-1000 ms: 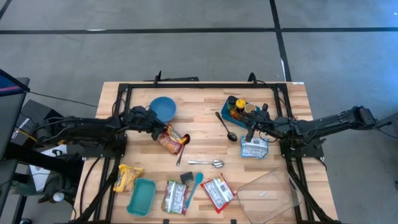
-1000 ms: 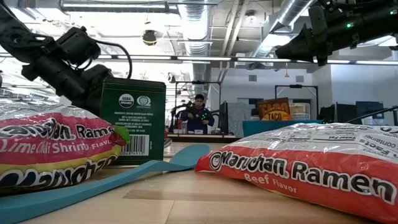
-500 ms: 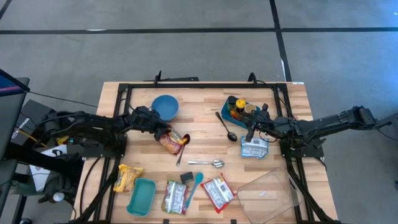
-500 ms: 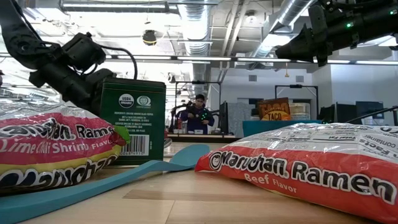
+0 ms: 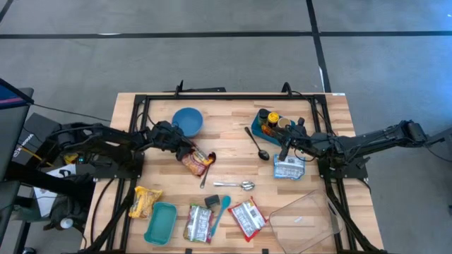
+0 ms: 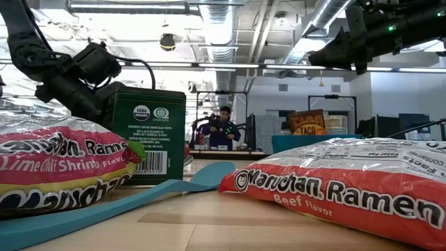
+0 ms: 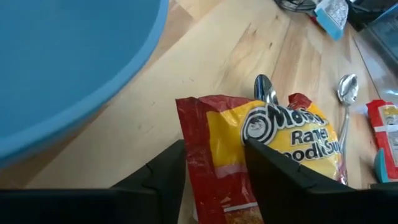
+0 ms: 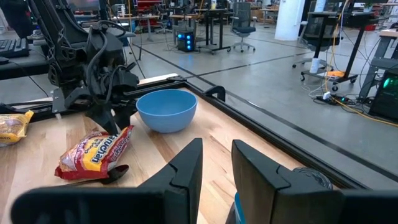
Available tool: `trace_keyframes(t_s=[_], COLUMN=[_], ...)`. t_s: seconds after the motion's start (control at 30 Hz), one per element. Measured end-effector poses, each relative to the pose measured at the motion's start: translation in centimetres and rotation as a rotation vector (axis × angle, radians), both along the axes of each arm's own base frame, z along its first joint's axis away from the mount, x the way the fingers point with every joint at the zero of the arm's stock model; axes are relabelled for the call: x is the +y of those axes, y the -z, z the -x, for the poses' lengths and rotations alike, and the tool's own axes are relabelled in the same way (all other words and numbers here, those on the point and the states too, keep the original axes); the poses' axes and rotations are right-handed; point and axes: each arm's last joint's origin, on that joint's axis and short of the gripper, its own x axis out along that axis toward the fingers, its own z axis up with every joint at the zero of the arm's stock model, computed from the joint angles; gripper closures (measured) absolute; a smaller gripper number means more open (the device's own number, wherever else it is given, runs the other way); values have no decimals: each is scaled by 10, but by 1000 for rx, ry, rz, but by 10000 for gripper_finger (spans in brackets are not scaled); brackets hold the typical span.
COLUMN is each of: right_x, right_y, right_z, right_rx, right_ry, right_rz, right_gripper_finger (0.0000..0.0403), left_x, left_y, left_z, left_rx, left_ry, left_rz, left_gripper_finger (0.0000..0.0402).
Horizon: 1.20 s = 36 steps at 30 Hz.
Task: Pick & Place Food Item
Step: Put the top red noodle pack into the transparent bin
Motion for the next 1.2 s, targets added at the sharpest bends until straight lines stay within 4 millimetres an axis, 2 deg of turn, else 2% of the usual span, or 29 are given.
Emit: trace_keyframes(t_s=[0.6,1.2], right_x=[0,0], right_y=[0,1], right_z=[0,0], right_rx=[1,8], right_ry=[0,0], right_rz=[1,3], right_gripper_finger=[321,321], left_x=[0,0], left_y=[0,-6], left_z=[0,-4], left_rx=[-1,-79], left_ry=[3,44], left_rz=[-2,-5], left_gripper_finger=[394,400])
